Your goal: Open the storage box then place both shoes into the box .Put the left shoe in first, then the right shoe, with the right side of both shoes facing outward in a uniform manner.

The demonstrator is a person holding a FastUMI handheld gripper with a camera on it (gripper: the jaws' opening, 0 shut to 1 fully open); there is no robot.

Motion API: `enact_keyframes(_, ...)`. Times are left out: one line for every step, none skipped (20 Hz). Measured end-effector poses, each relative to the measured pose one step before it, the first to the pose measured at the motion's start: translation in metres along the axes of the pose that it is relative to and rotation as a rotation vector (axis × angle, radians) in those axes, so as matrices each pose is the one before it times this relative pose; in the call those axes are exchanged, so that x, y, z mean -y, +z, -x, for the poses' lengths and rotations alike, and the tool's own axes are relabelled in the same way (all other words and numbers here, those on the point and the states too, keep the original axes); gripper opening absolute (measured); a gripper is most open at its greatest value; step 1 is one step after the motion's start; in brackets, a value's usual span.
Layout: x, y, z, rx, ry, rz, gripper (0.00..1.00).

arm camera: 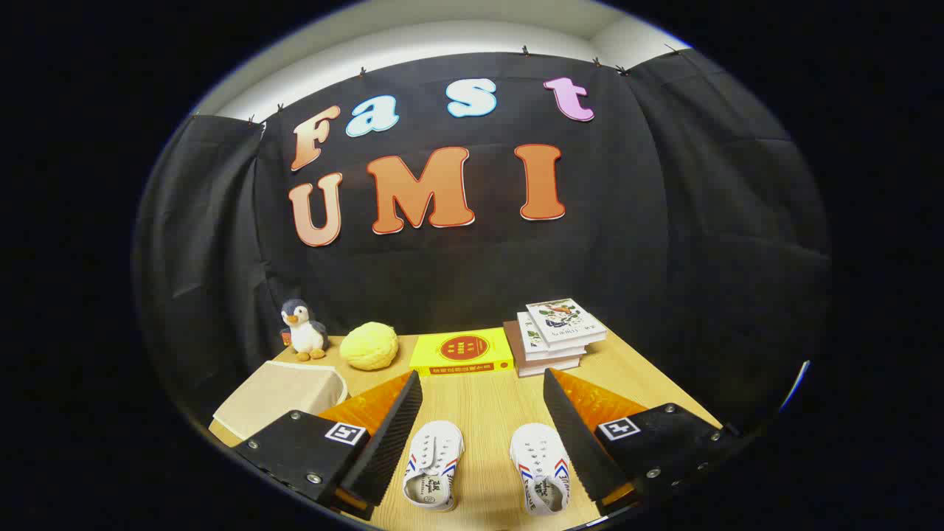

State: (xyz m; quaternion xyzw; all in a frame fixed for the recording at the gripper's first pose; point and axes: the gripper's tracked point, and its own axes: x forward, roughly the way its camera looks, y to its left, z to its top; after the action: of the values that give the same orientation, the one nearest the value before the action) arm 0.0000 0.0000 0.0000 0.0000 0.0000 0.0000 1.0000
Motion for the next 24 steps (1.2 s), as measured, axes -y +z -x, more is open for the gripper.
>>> enact_keyframes(0.00206,-0.00043,-0.00018,-0.00375,-0.00181,0.00128,0.99)
enact_keyframes(-0.00003,0.00013,-0.00017,-0.00322,0.00415,0.00187,0.99)
enact_keyframes(0.00012,-0.00004,0.00017,0.00029,0.00224,0.00326,0.99)
enact_keyframes(0.00060,0.00124,0.00105,0.00609,0.00322,0.00703,0.99)
enact_keyframes(-0.00137,0.00321,-0.00085,0.00739,0.00576,0.01419,0.99)
enact_keyframes(0.00047,0.00060,-0.00135,0.00604,0.00424,0.01422,0.99)
enact_keyframes(-0.00021,0.00062,0.00003,0.00332,0.00609,0.01135,0.99)
enact_keyframes(-0.00023,0.00014,-0.00022,0.00024,0.00545,0.00365,0.99)
enact_keyframes(-0.00068,0.00007,-0.00060,-0.00073,0.00974,-0.00324,0.99)
enact_keyframes(-0.00018,-0.00043,-0.00119,-0.00143,0.00816,-0.00730,0.99)
enact_keyframes(-0.00027,-0.00033,-0.00138,-0.00303,0.00966,-0.00656,0.99)
enact_keyframes(-0.00015,-0.00190,-0.00126,-0.00334,0.00535,-0.00422,0.99)
enact_keyframes(-0.00015,-0.00105,-0.00182,-0.00262,0.00727,-0.00328,0.99)
enact_keyframes(0.00031,-0.00081,-0.00158,-0.00332,0.00710,-0.00313,0.99)
enact_keyframes(-0.00111,-0.00086,-0.00182,-0.00474,0.01093,-0.00457,0.99)
enact_keyframes(-0.00216,-0.00153,-0.00301,-0.00595,0.01231,-0.00762,0.99)
enact_keyframes(-0.00232,-0.00190,-0.00378,-0.00747,0.01686,-0.01108,0.99)
enact_keyframes(-0.00393,-0.00490,-0.00345,-0.01115,0.02437,-0.01473,0.99)
enact_keyframes(-0.00440,-0.00422,-0.00490,-0.01547,0.02651,-0.02196,0.98)
enact_keyframes(-0.00492,-0.00494,-0.00546,-0.01998,0.03279,-0.03257,0.98)
enact_keyframes(-0.00483,-0.00552,-0.00689,-0.02242,0.03122,-0.04186,0.98)
enact_keyframes(-0.00433,-0.00812,-0.00814,-0.02359,0.03014,-0.04435,0.98)
enact_keyframes(-0.00385,-0.00746,-0.00856,-0.02248,0.02696,-0.03912,0.98)
enact_keyframes(-0.00256,-0.00742,-0.00828,-0.02472,0.02265,-0.03555,0.98)
